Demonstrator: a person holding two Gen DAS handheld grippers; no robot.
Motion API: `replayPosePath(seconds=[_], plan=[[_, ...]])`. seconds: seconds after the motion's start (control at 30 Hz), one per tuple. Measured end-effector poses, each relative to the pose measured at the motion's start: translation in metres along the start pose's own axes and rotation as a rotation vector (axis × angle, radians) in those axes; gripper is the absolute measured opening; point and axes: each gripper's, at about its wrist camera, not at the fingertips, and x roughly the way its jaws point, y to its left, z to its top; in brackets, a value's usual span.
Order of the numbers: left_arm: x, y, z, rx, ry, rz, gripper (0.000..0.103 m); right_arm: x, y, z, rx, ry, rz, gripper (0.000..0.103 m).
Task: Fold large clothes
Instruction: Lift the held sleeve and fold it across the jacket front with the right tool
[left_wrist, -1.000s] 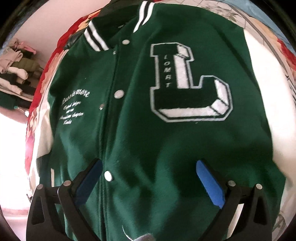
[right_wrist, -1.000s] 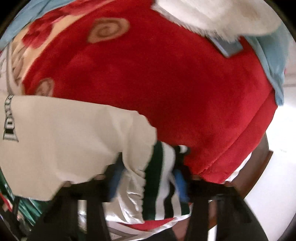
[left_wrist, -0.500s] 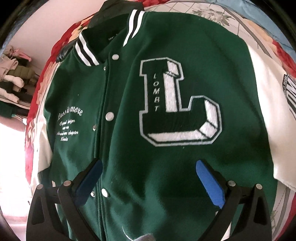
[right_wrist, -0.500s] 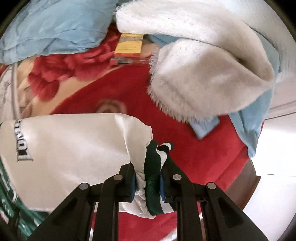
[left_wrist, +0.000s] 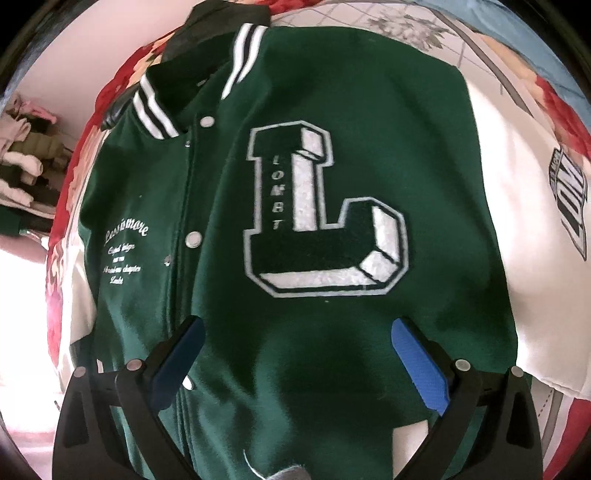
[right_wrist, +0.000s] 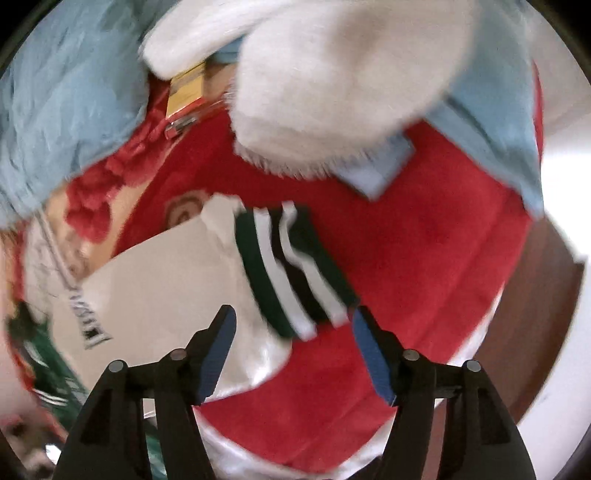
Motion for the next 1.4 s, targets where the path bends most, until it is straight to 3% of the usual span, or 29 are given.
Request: replayPosePath(seconds=[0.17, 0.27, 0.33, 0.4, 0.43, 0.47, 0.57, 0.7, 0.8, 0.87, 0.93, 0.97, 1.07, 1.23, 1.4], plan=[[0.009, -0.010, 0.001, 0.027, 0.028, 0.013, 0.103, 0.024, -0.005, -0.049, 0.094, 0.078, 0.171, 0.067], [0.012, -0.014, 0.004, 0.041, 0.028, 0.029, 0.103, 0.051, -0.005, -0.053, 0.124, 0.038, 0.257, 0.068], [0.012, -0.016, 0.007, 0.044, 0.030, 0.032, 0.103, 0.066, 0.000, -0.045, 0.143, 0.018, 0.271, 0.077], [0.011, -0.018, 0.010, 0.049, 0.028, 0.035, 0.103, 0.067, 0.012, -0.037, 0.131, -0.045, 0.287, 0.076], [0.010, -0.019, 0.012, 0.053, 0.025, 0.035, 0.103, 0.062, 0.023, -0.034, 0.082, -0.083, 0.287, 0.053], [0.008, -0.020, 0.013, 0.058, 0.018, 0.032, 0.103, 0.056, 0.027, -0.031, 0.046, -0.103, 0.267, 0.014], [0.003, -0.024, 0.018, 0.071, 0.000, 0.024, 0.103, 0.022, 0.034, -0.013, 0.066, -0.219, 0.338, 0.012], [0.002, -0.026, 0.023, 0.071, -0.004, 0.007, 0.103, -0.009, 0.056, 0.015, -0.016, -0.362, 0.322, 0.012], [0.005, -0.025, 0.026, 0.059, 0.006, -0.009, 0.103, 0.021, 0.061, 0.043, -0.036, -0.291, 0.258, 0.017], [0.004, -0.024, 0.028, 0.053, 0.002, -0.012, 0.103, 0.058, 0.062, 0.062, -0.004, -0.156, 0.195, 0.031], [0.003, -0.020, 0.029, 0.041, -0.004, -0.019, 0.103, 0.071, 0.057, 0.069, 0.044, -0.131, 0.247, 0.030], [0.004, -0.018, 0.029, 0.036, -0.004, -0.020, 0.103, 0.068, 0.055, 0.069, 0.066, -0.152, 0.264, 0.023], [0.009, -0.008, 0.030, 0.018, 0.004, -0.026, 0.103, 0.037, 0.074, 0.060, 0.073, -0.218, 0.310, 0.011], [0.015, 0.027, 0.037, -0.041, 0.017, -0.021, 0.103, -0.034, 0.129, 0.028, 0.006, -0.292, 0.413, 0.010], [0.013, 0.089, 0.041, -0.126, 0.005, -0.012, 0.103, -0.091, 0.236, -0.034, -0.169, -0.306, 0.497, 0.010]])
